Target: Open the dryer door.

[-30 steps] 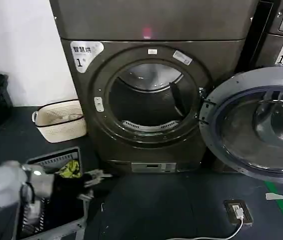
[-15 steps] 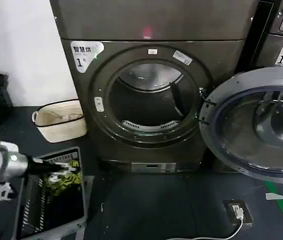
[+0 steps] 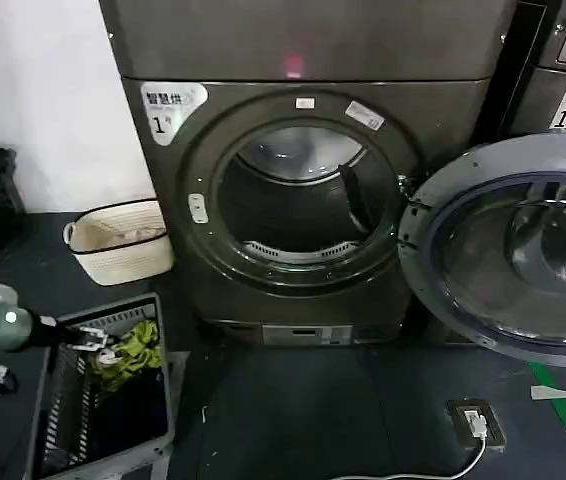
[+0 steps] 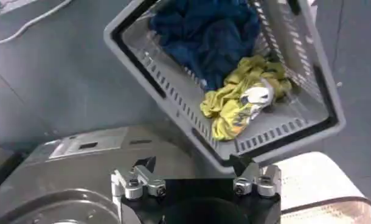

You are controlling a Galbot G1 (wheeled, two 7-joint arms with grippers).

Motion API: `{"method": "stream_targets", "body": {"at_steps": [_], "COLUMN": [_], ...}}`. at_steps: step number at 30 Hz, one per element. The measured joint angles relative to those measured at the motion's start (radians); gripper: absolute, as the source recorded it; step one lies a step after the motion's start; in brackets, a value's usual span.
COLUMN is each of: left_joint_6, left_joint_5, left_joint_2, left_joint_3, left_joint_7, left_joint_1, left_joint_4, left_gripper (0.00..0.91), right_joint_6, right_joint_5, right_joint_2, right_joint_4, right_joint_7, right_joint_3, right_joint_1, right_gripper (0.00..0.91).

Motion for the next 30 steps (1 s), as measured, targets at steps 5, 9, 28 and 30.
{"method": "stream_targets", "body": {"at_steps": [5,9,28,30], "left_joint_6": [0.000,0.001,0.001,0.001], "left_joint_5": [0.015,0.015,0.000,-0.004], "left_joint_2": [-0.013,-0.020,-0.030,-0.030], "left_joint_3": [0.002,0.009,0.012,0.012], "left_joint_7": [-0.001,-0.001,0.029,0.029], "left_joint_1": [0.008,0.012,0.015,0.015], "left_joint_4": [0.022,0.019,-0.003,-0.003], "left_gripper": [0.907,0.907,0.907,0.907], "right_joint_6": [0.006,0.008,0.038,0.038], "right_joint_5": [0.000,-0.001,-0.005,-0.005], "right_joint_2": [0.001,0.001,0.015,0.016], "right_joint_4": [-0.002,-0.002,0.000,0.000], "right_joint_7": [0.005,0.005,-0.011,-0.011], "right_joint_3": [-0.006,-0.009,-0.017,-0.018], "right_joint_1": [-0.003,-0.002,0.003,0.003], "right_gripper": [0.907,0.907,0.907,0.907]}}
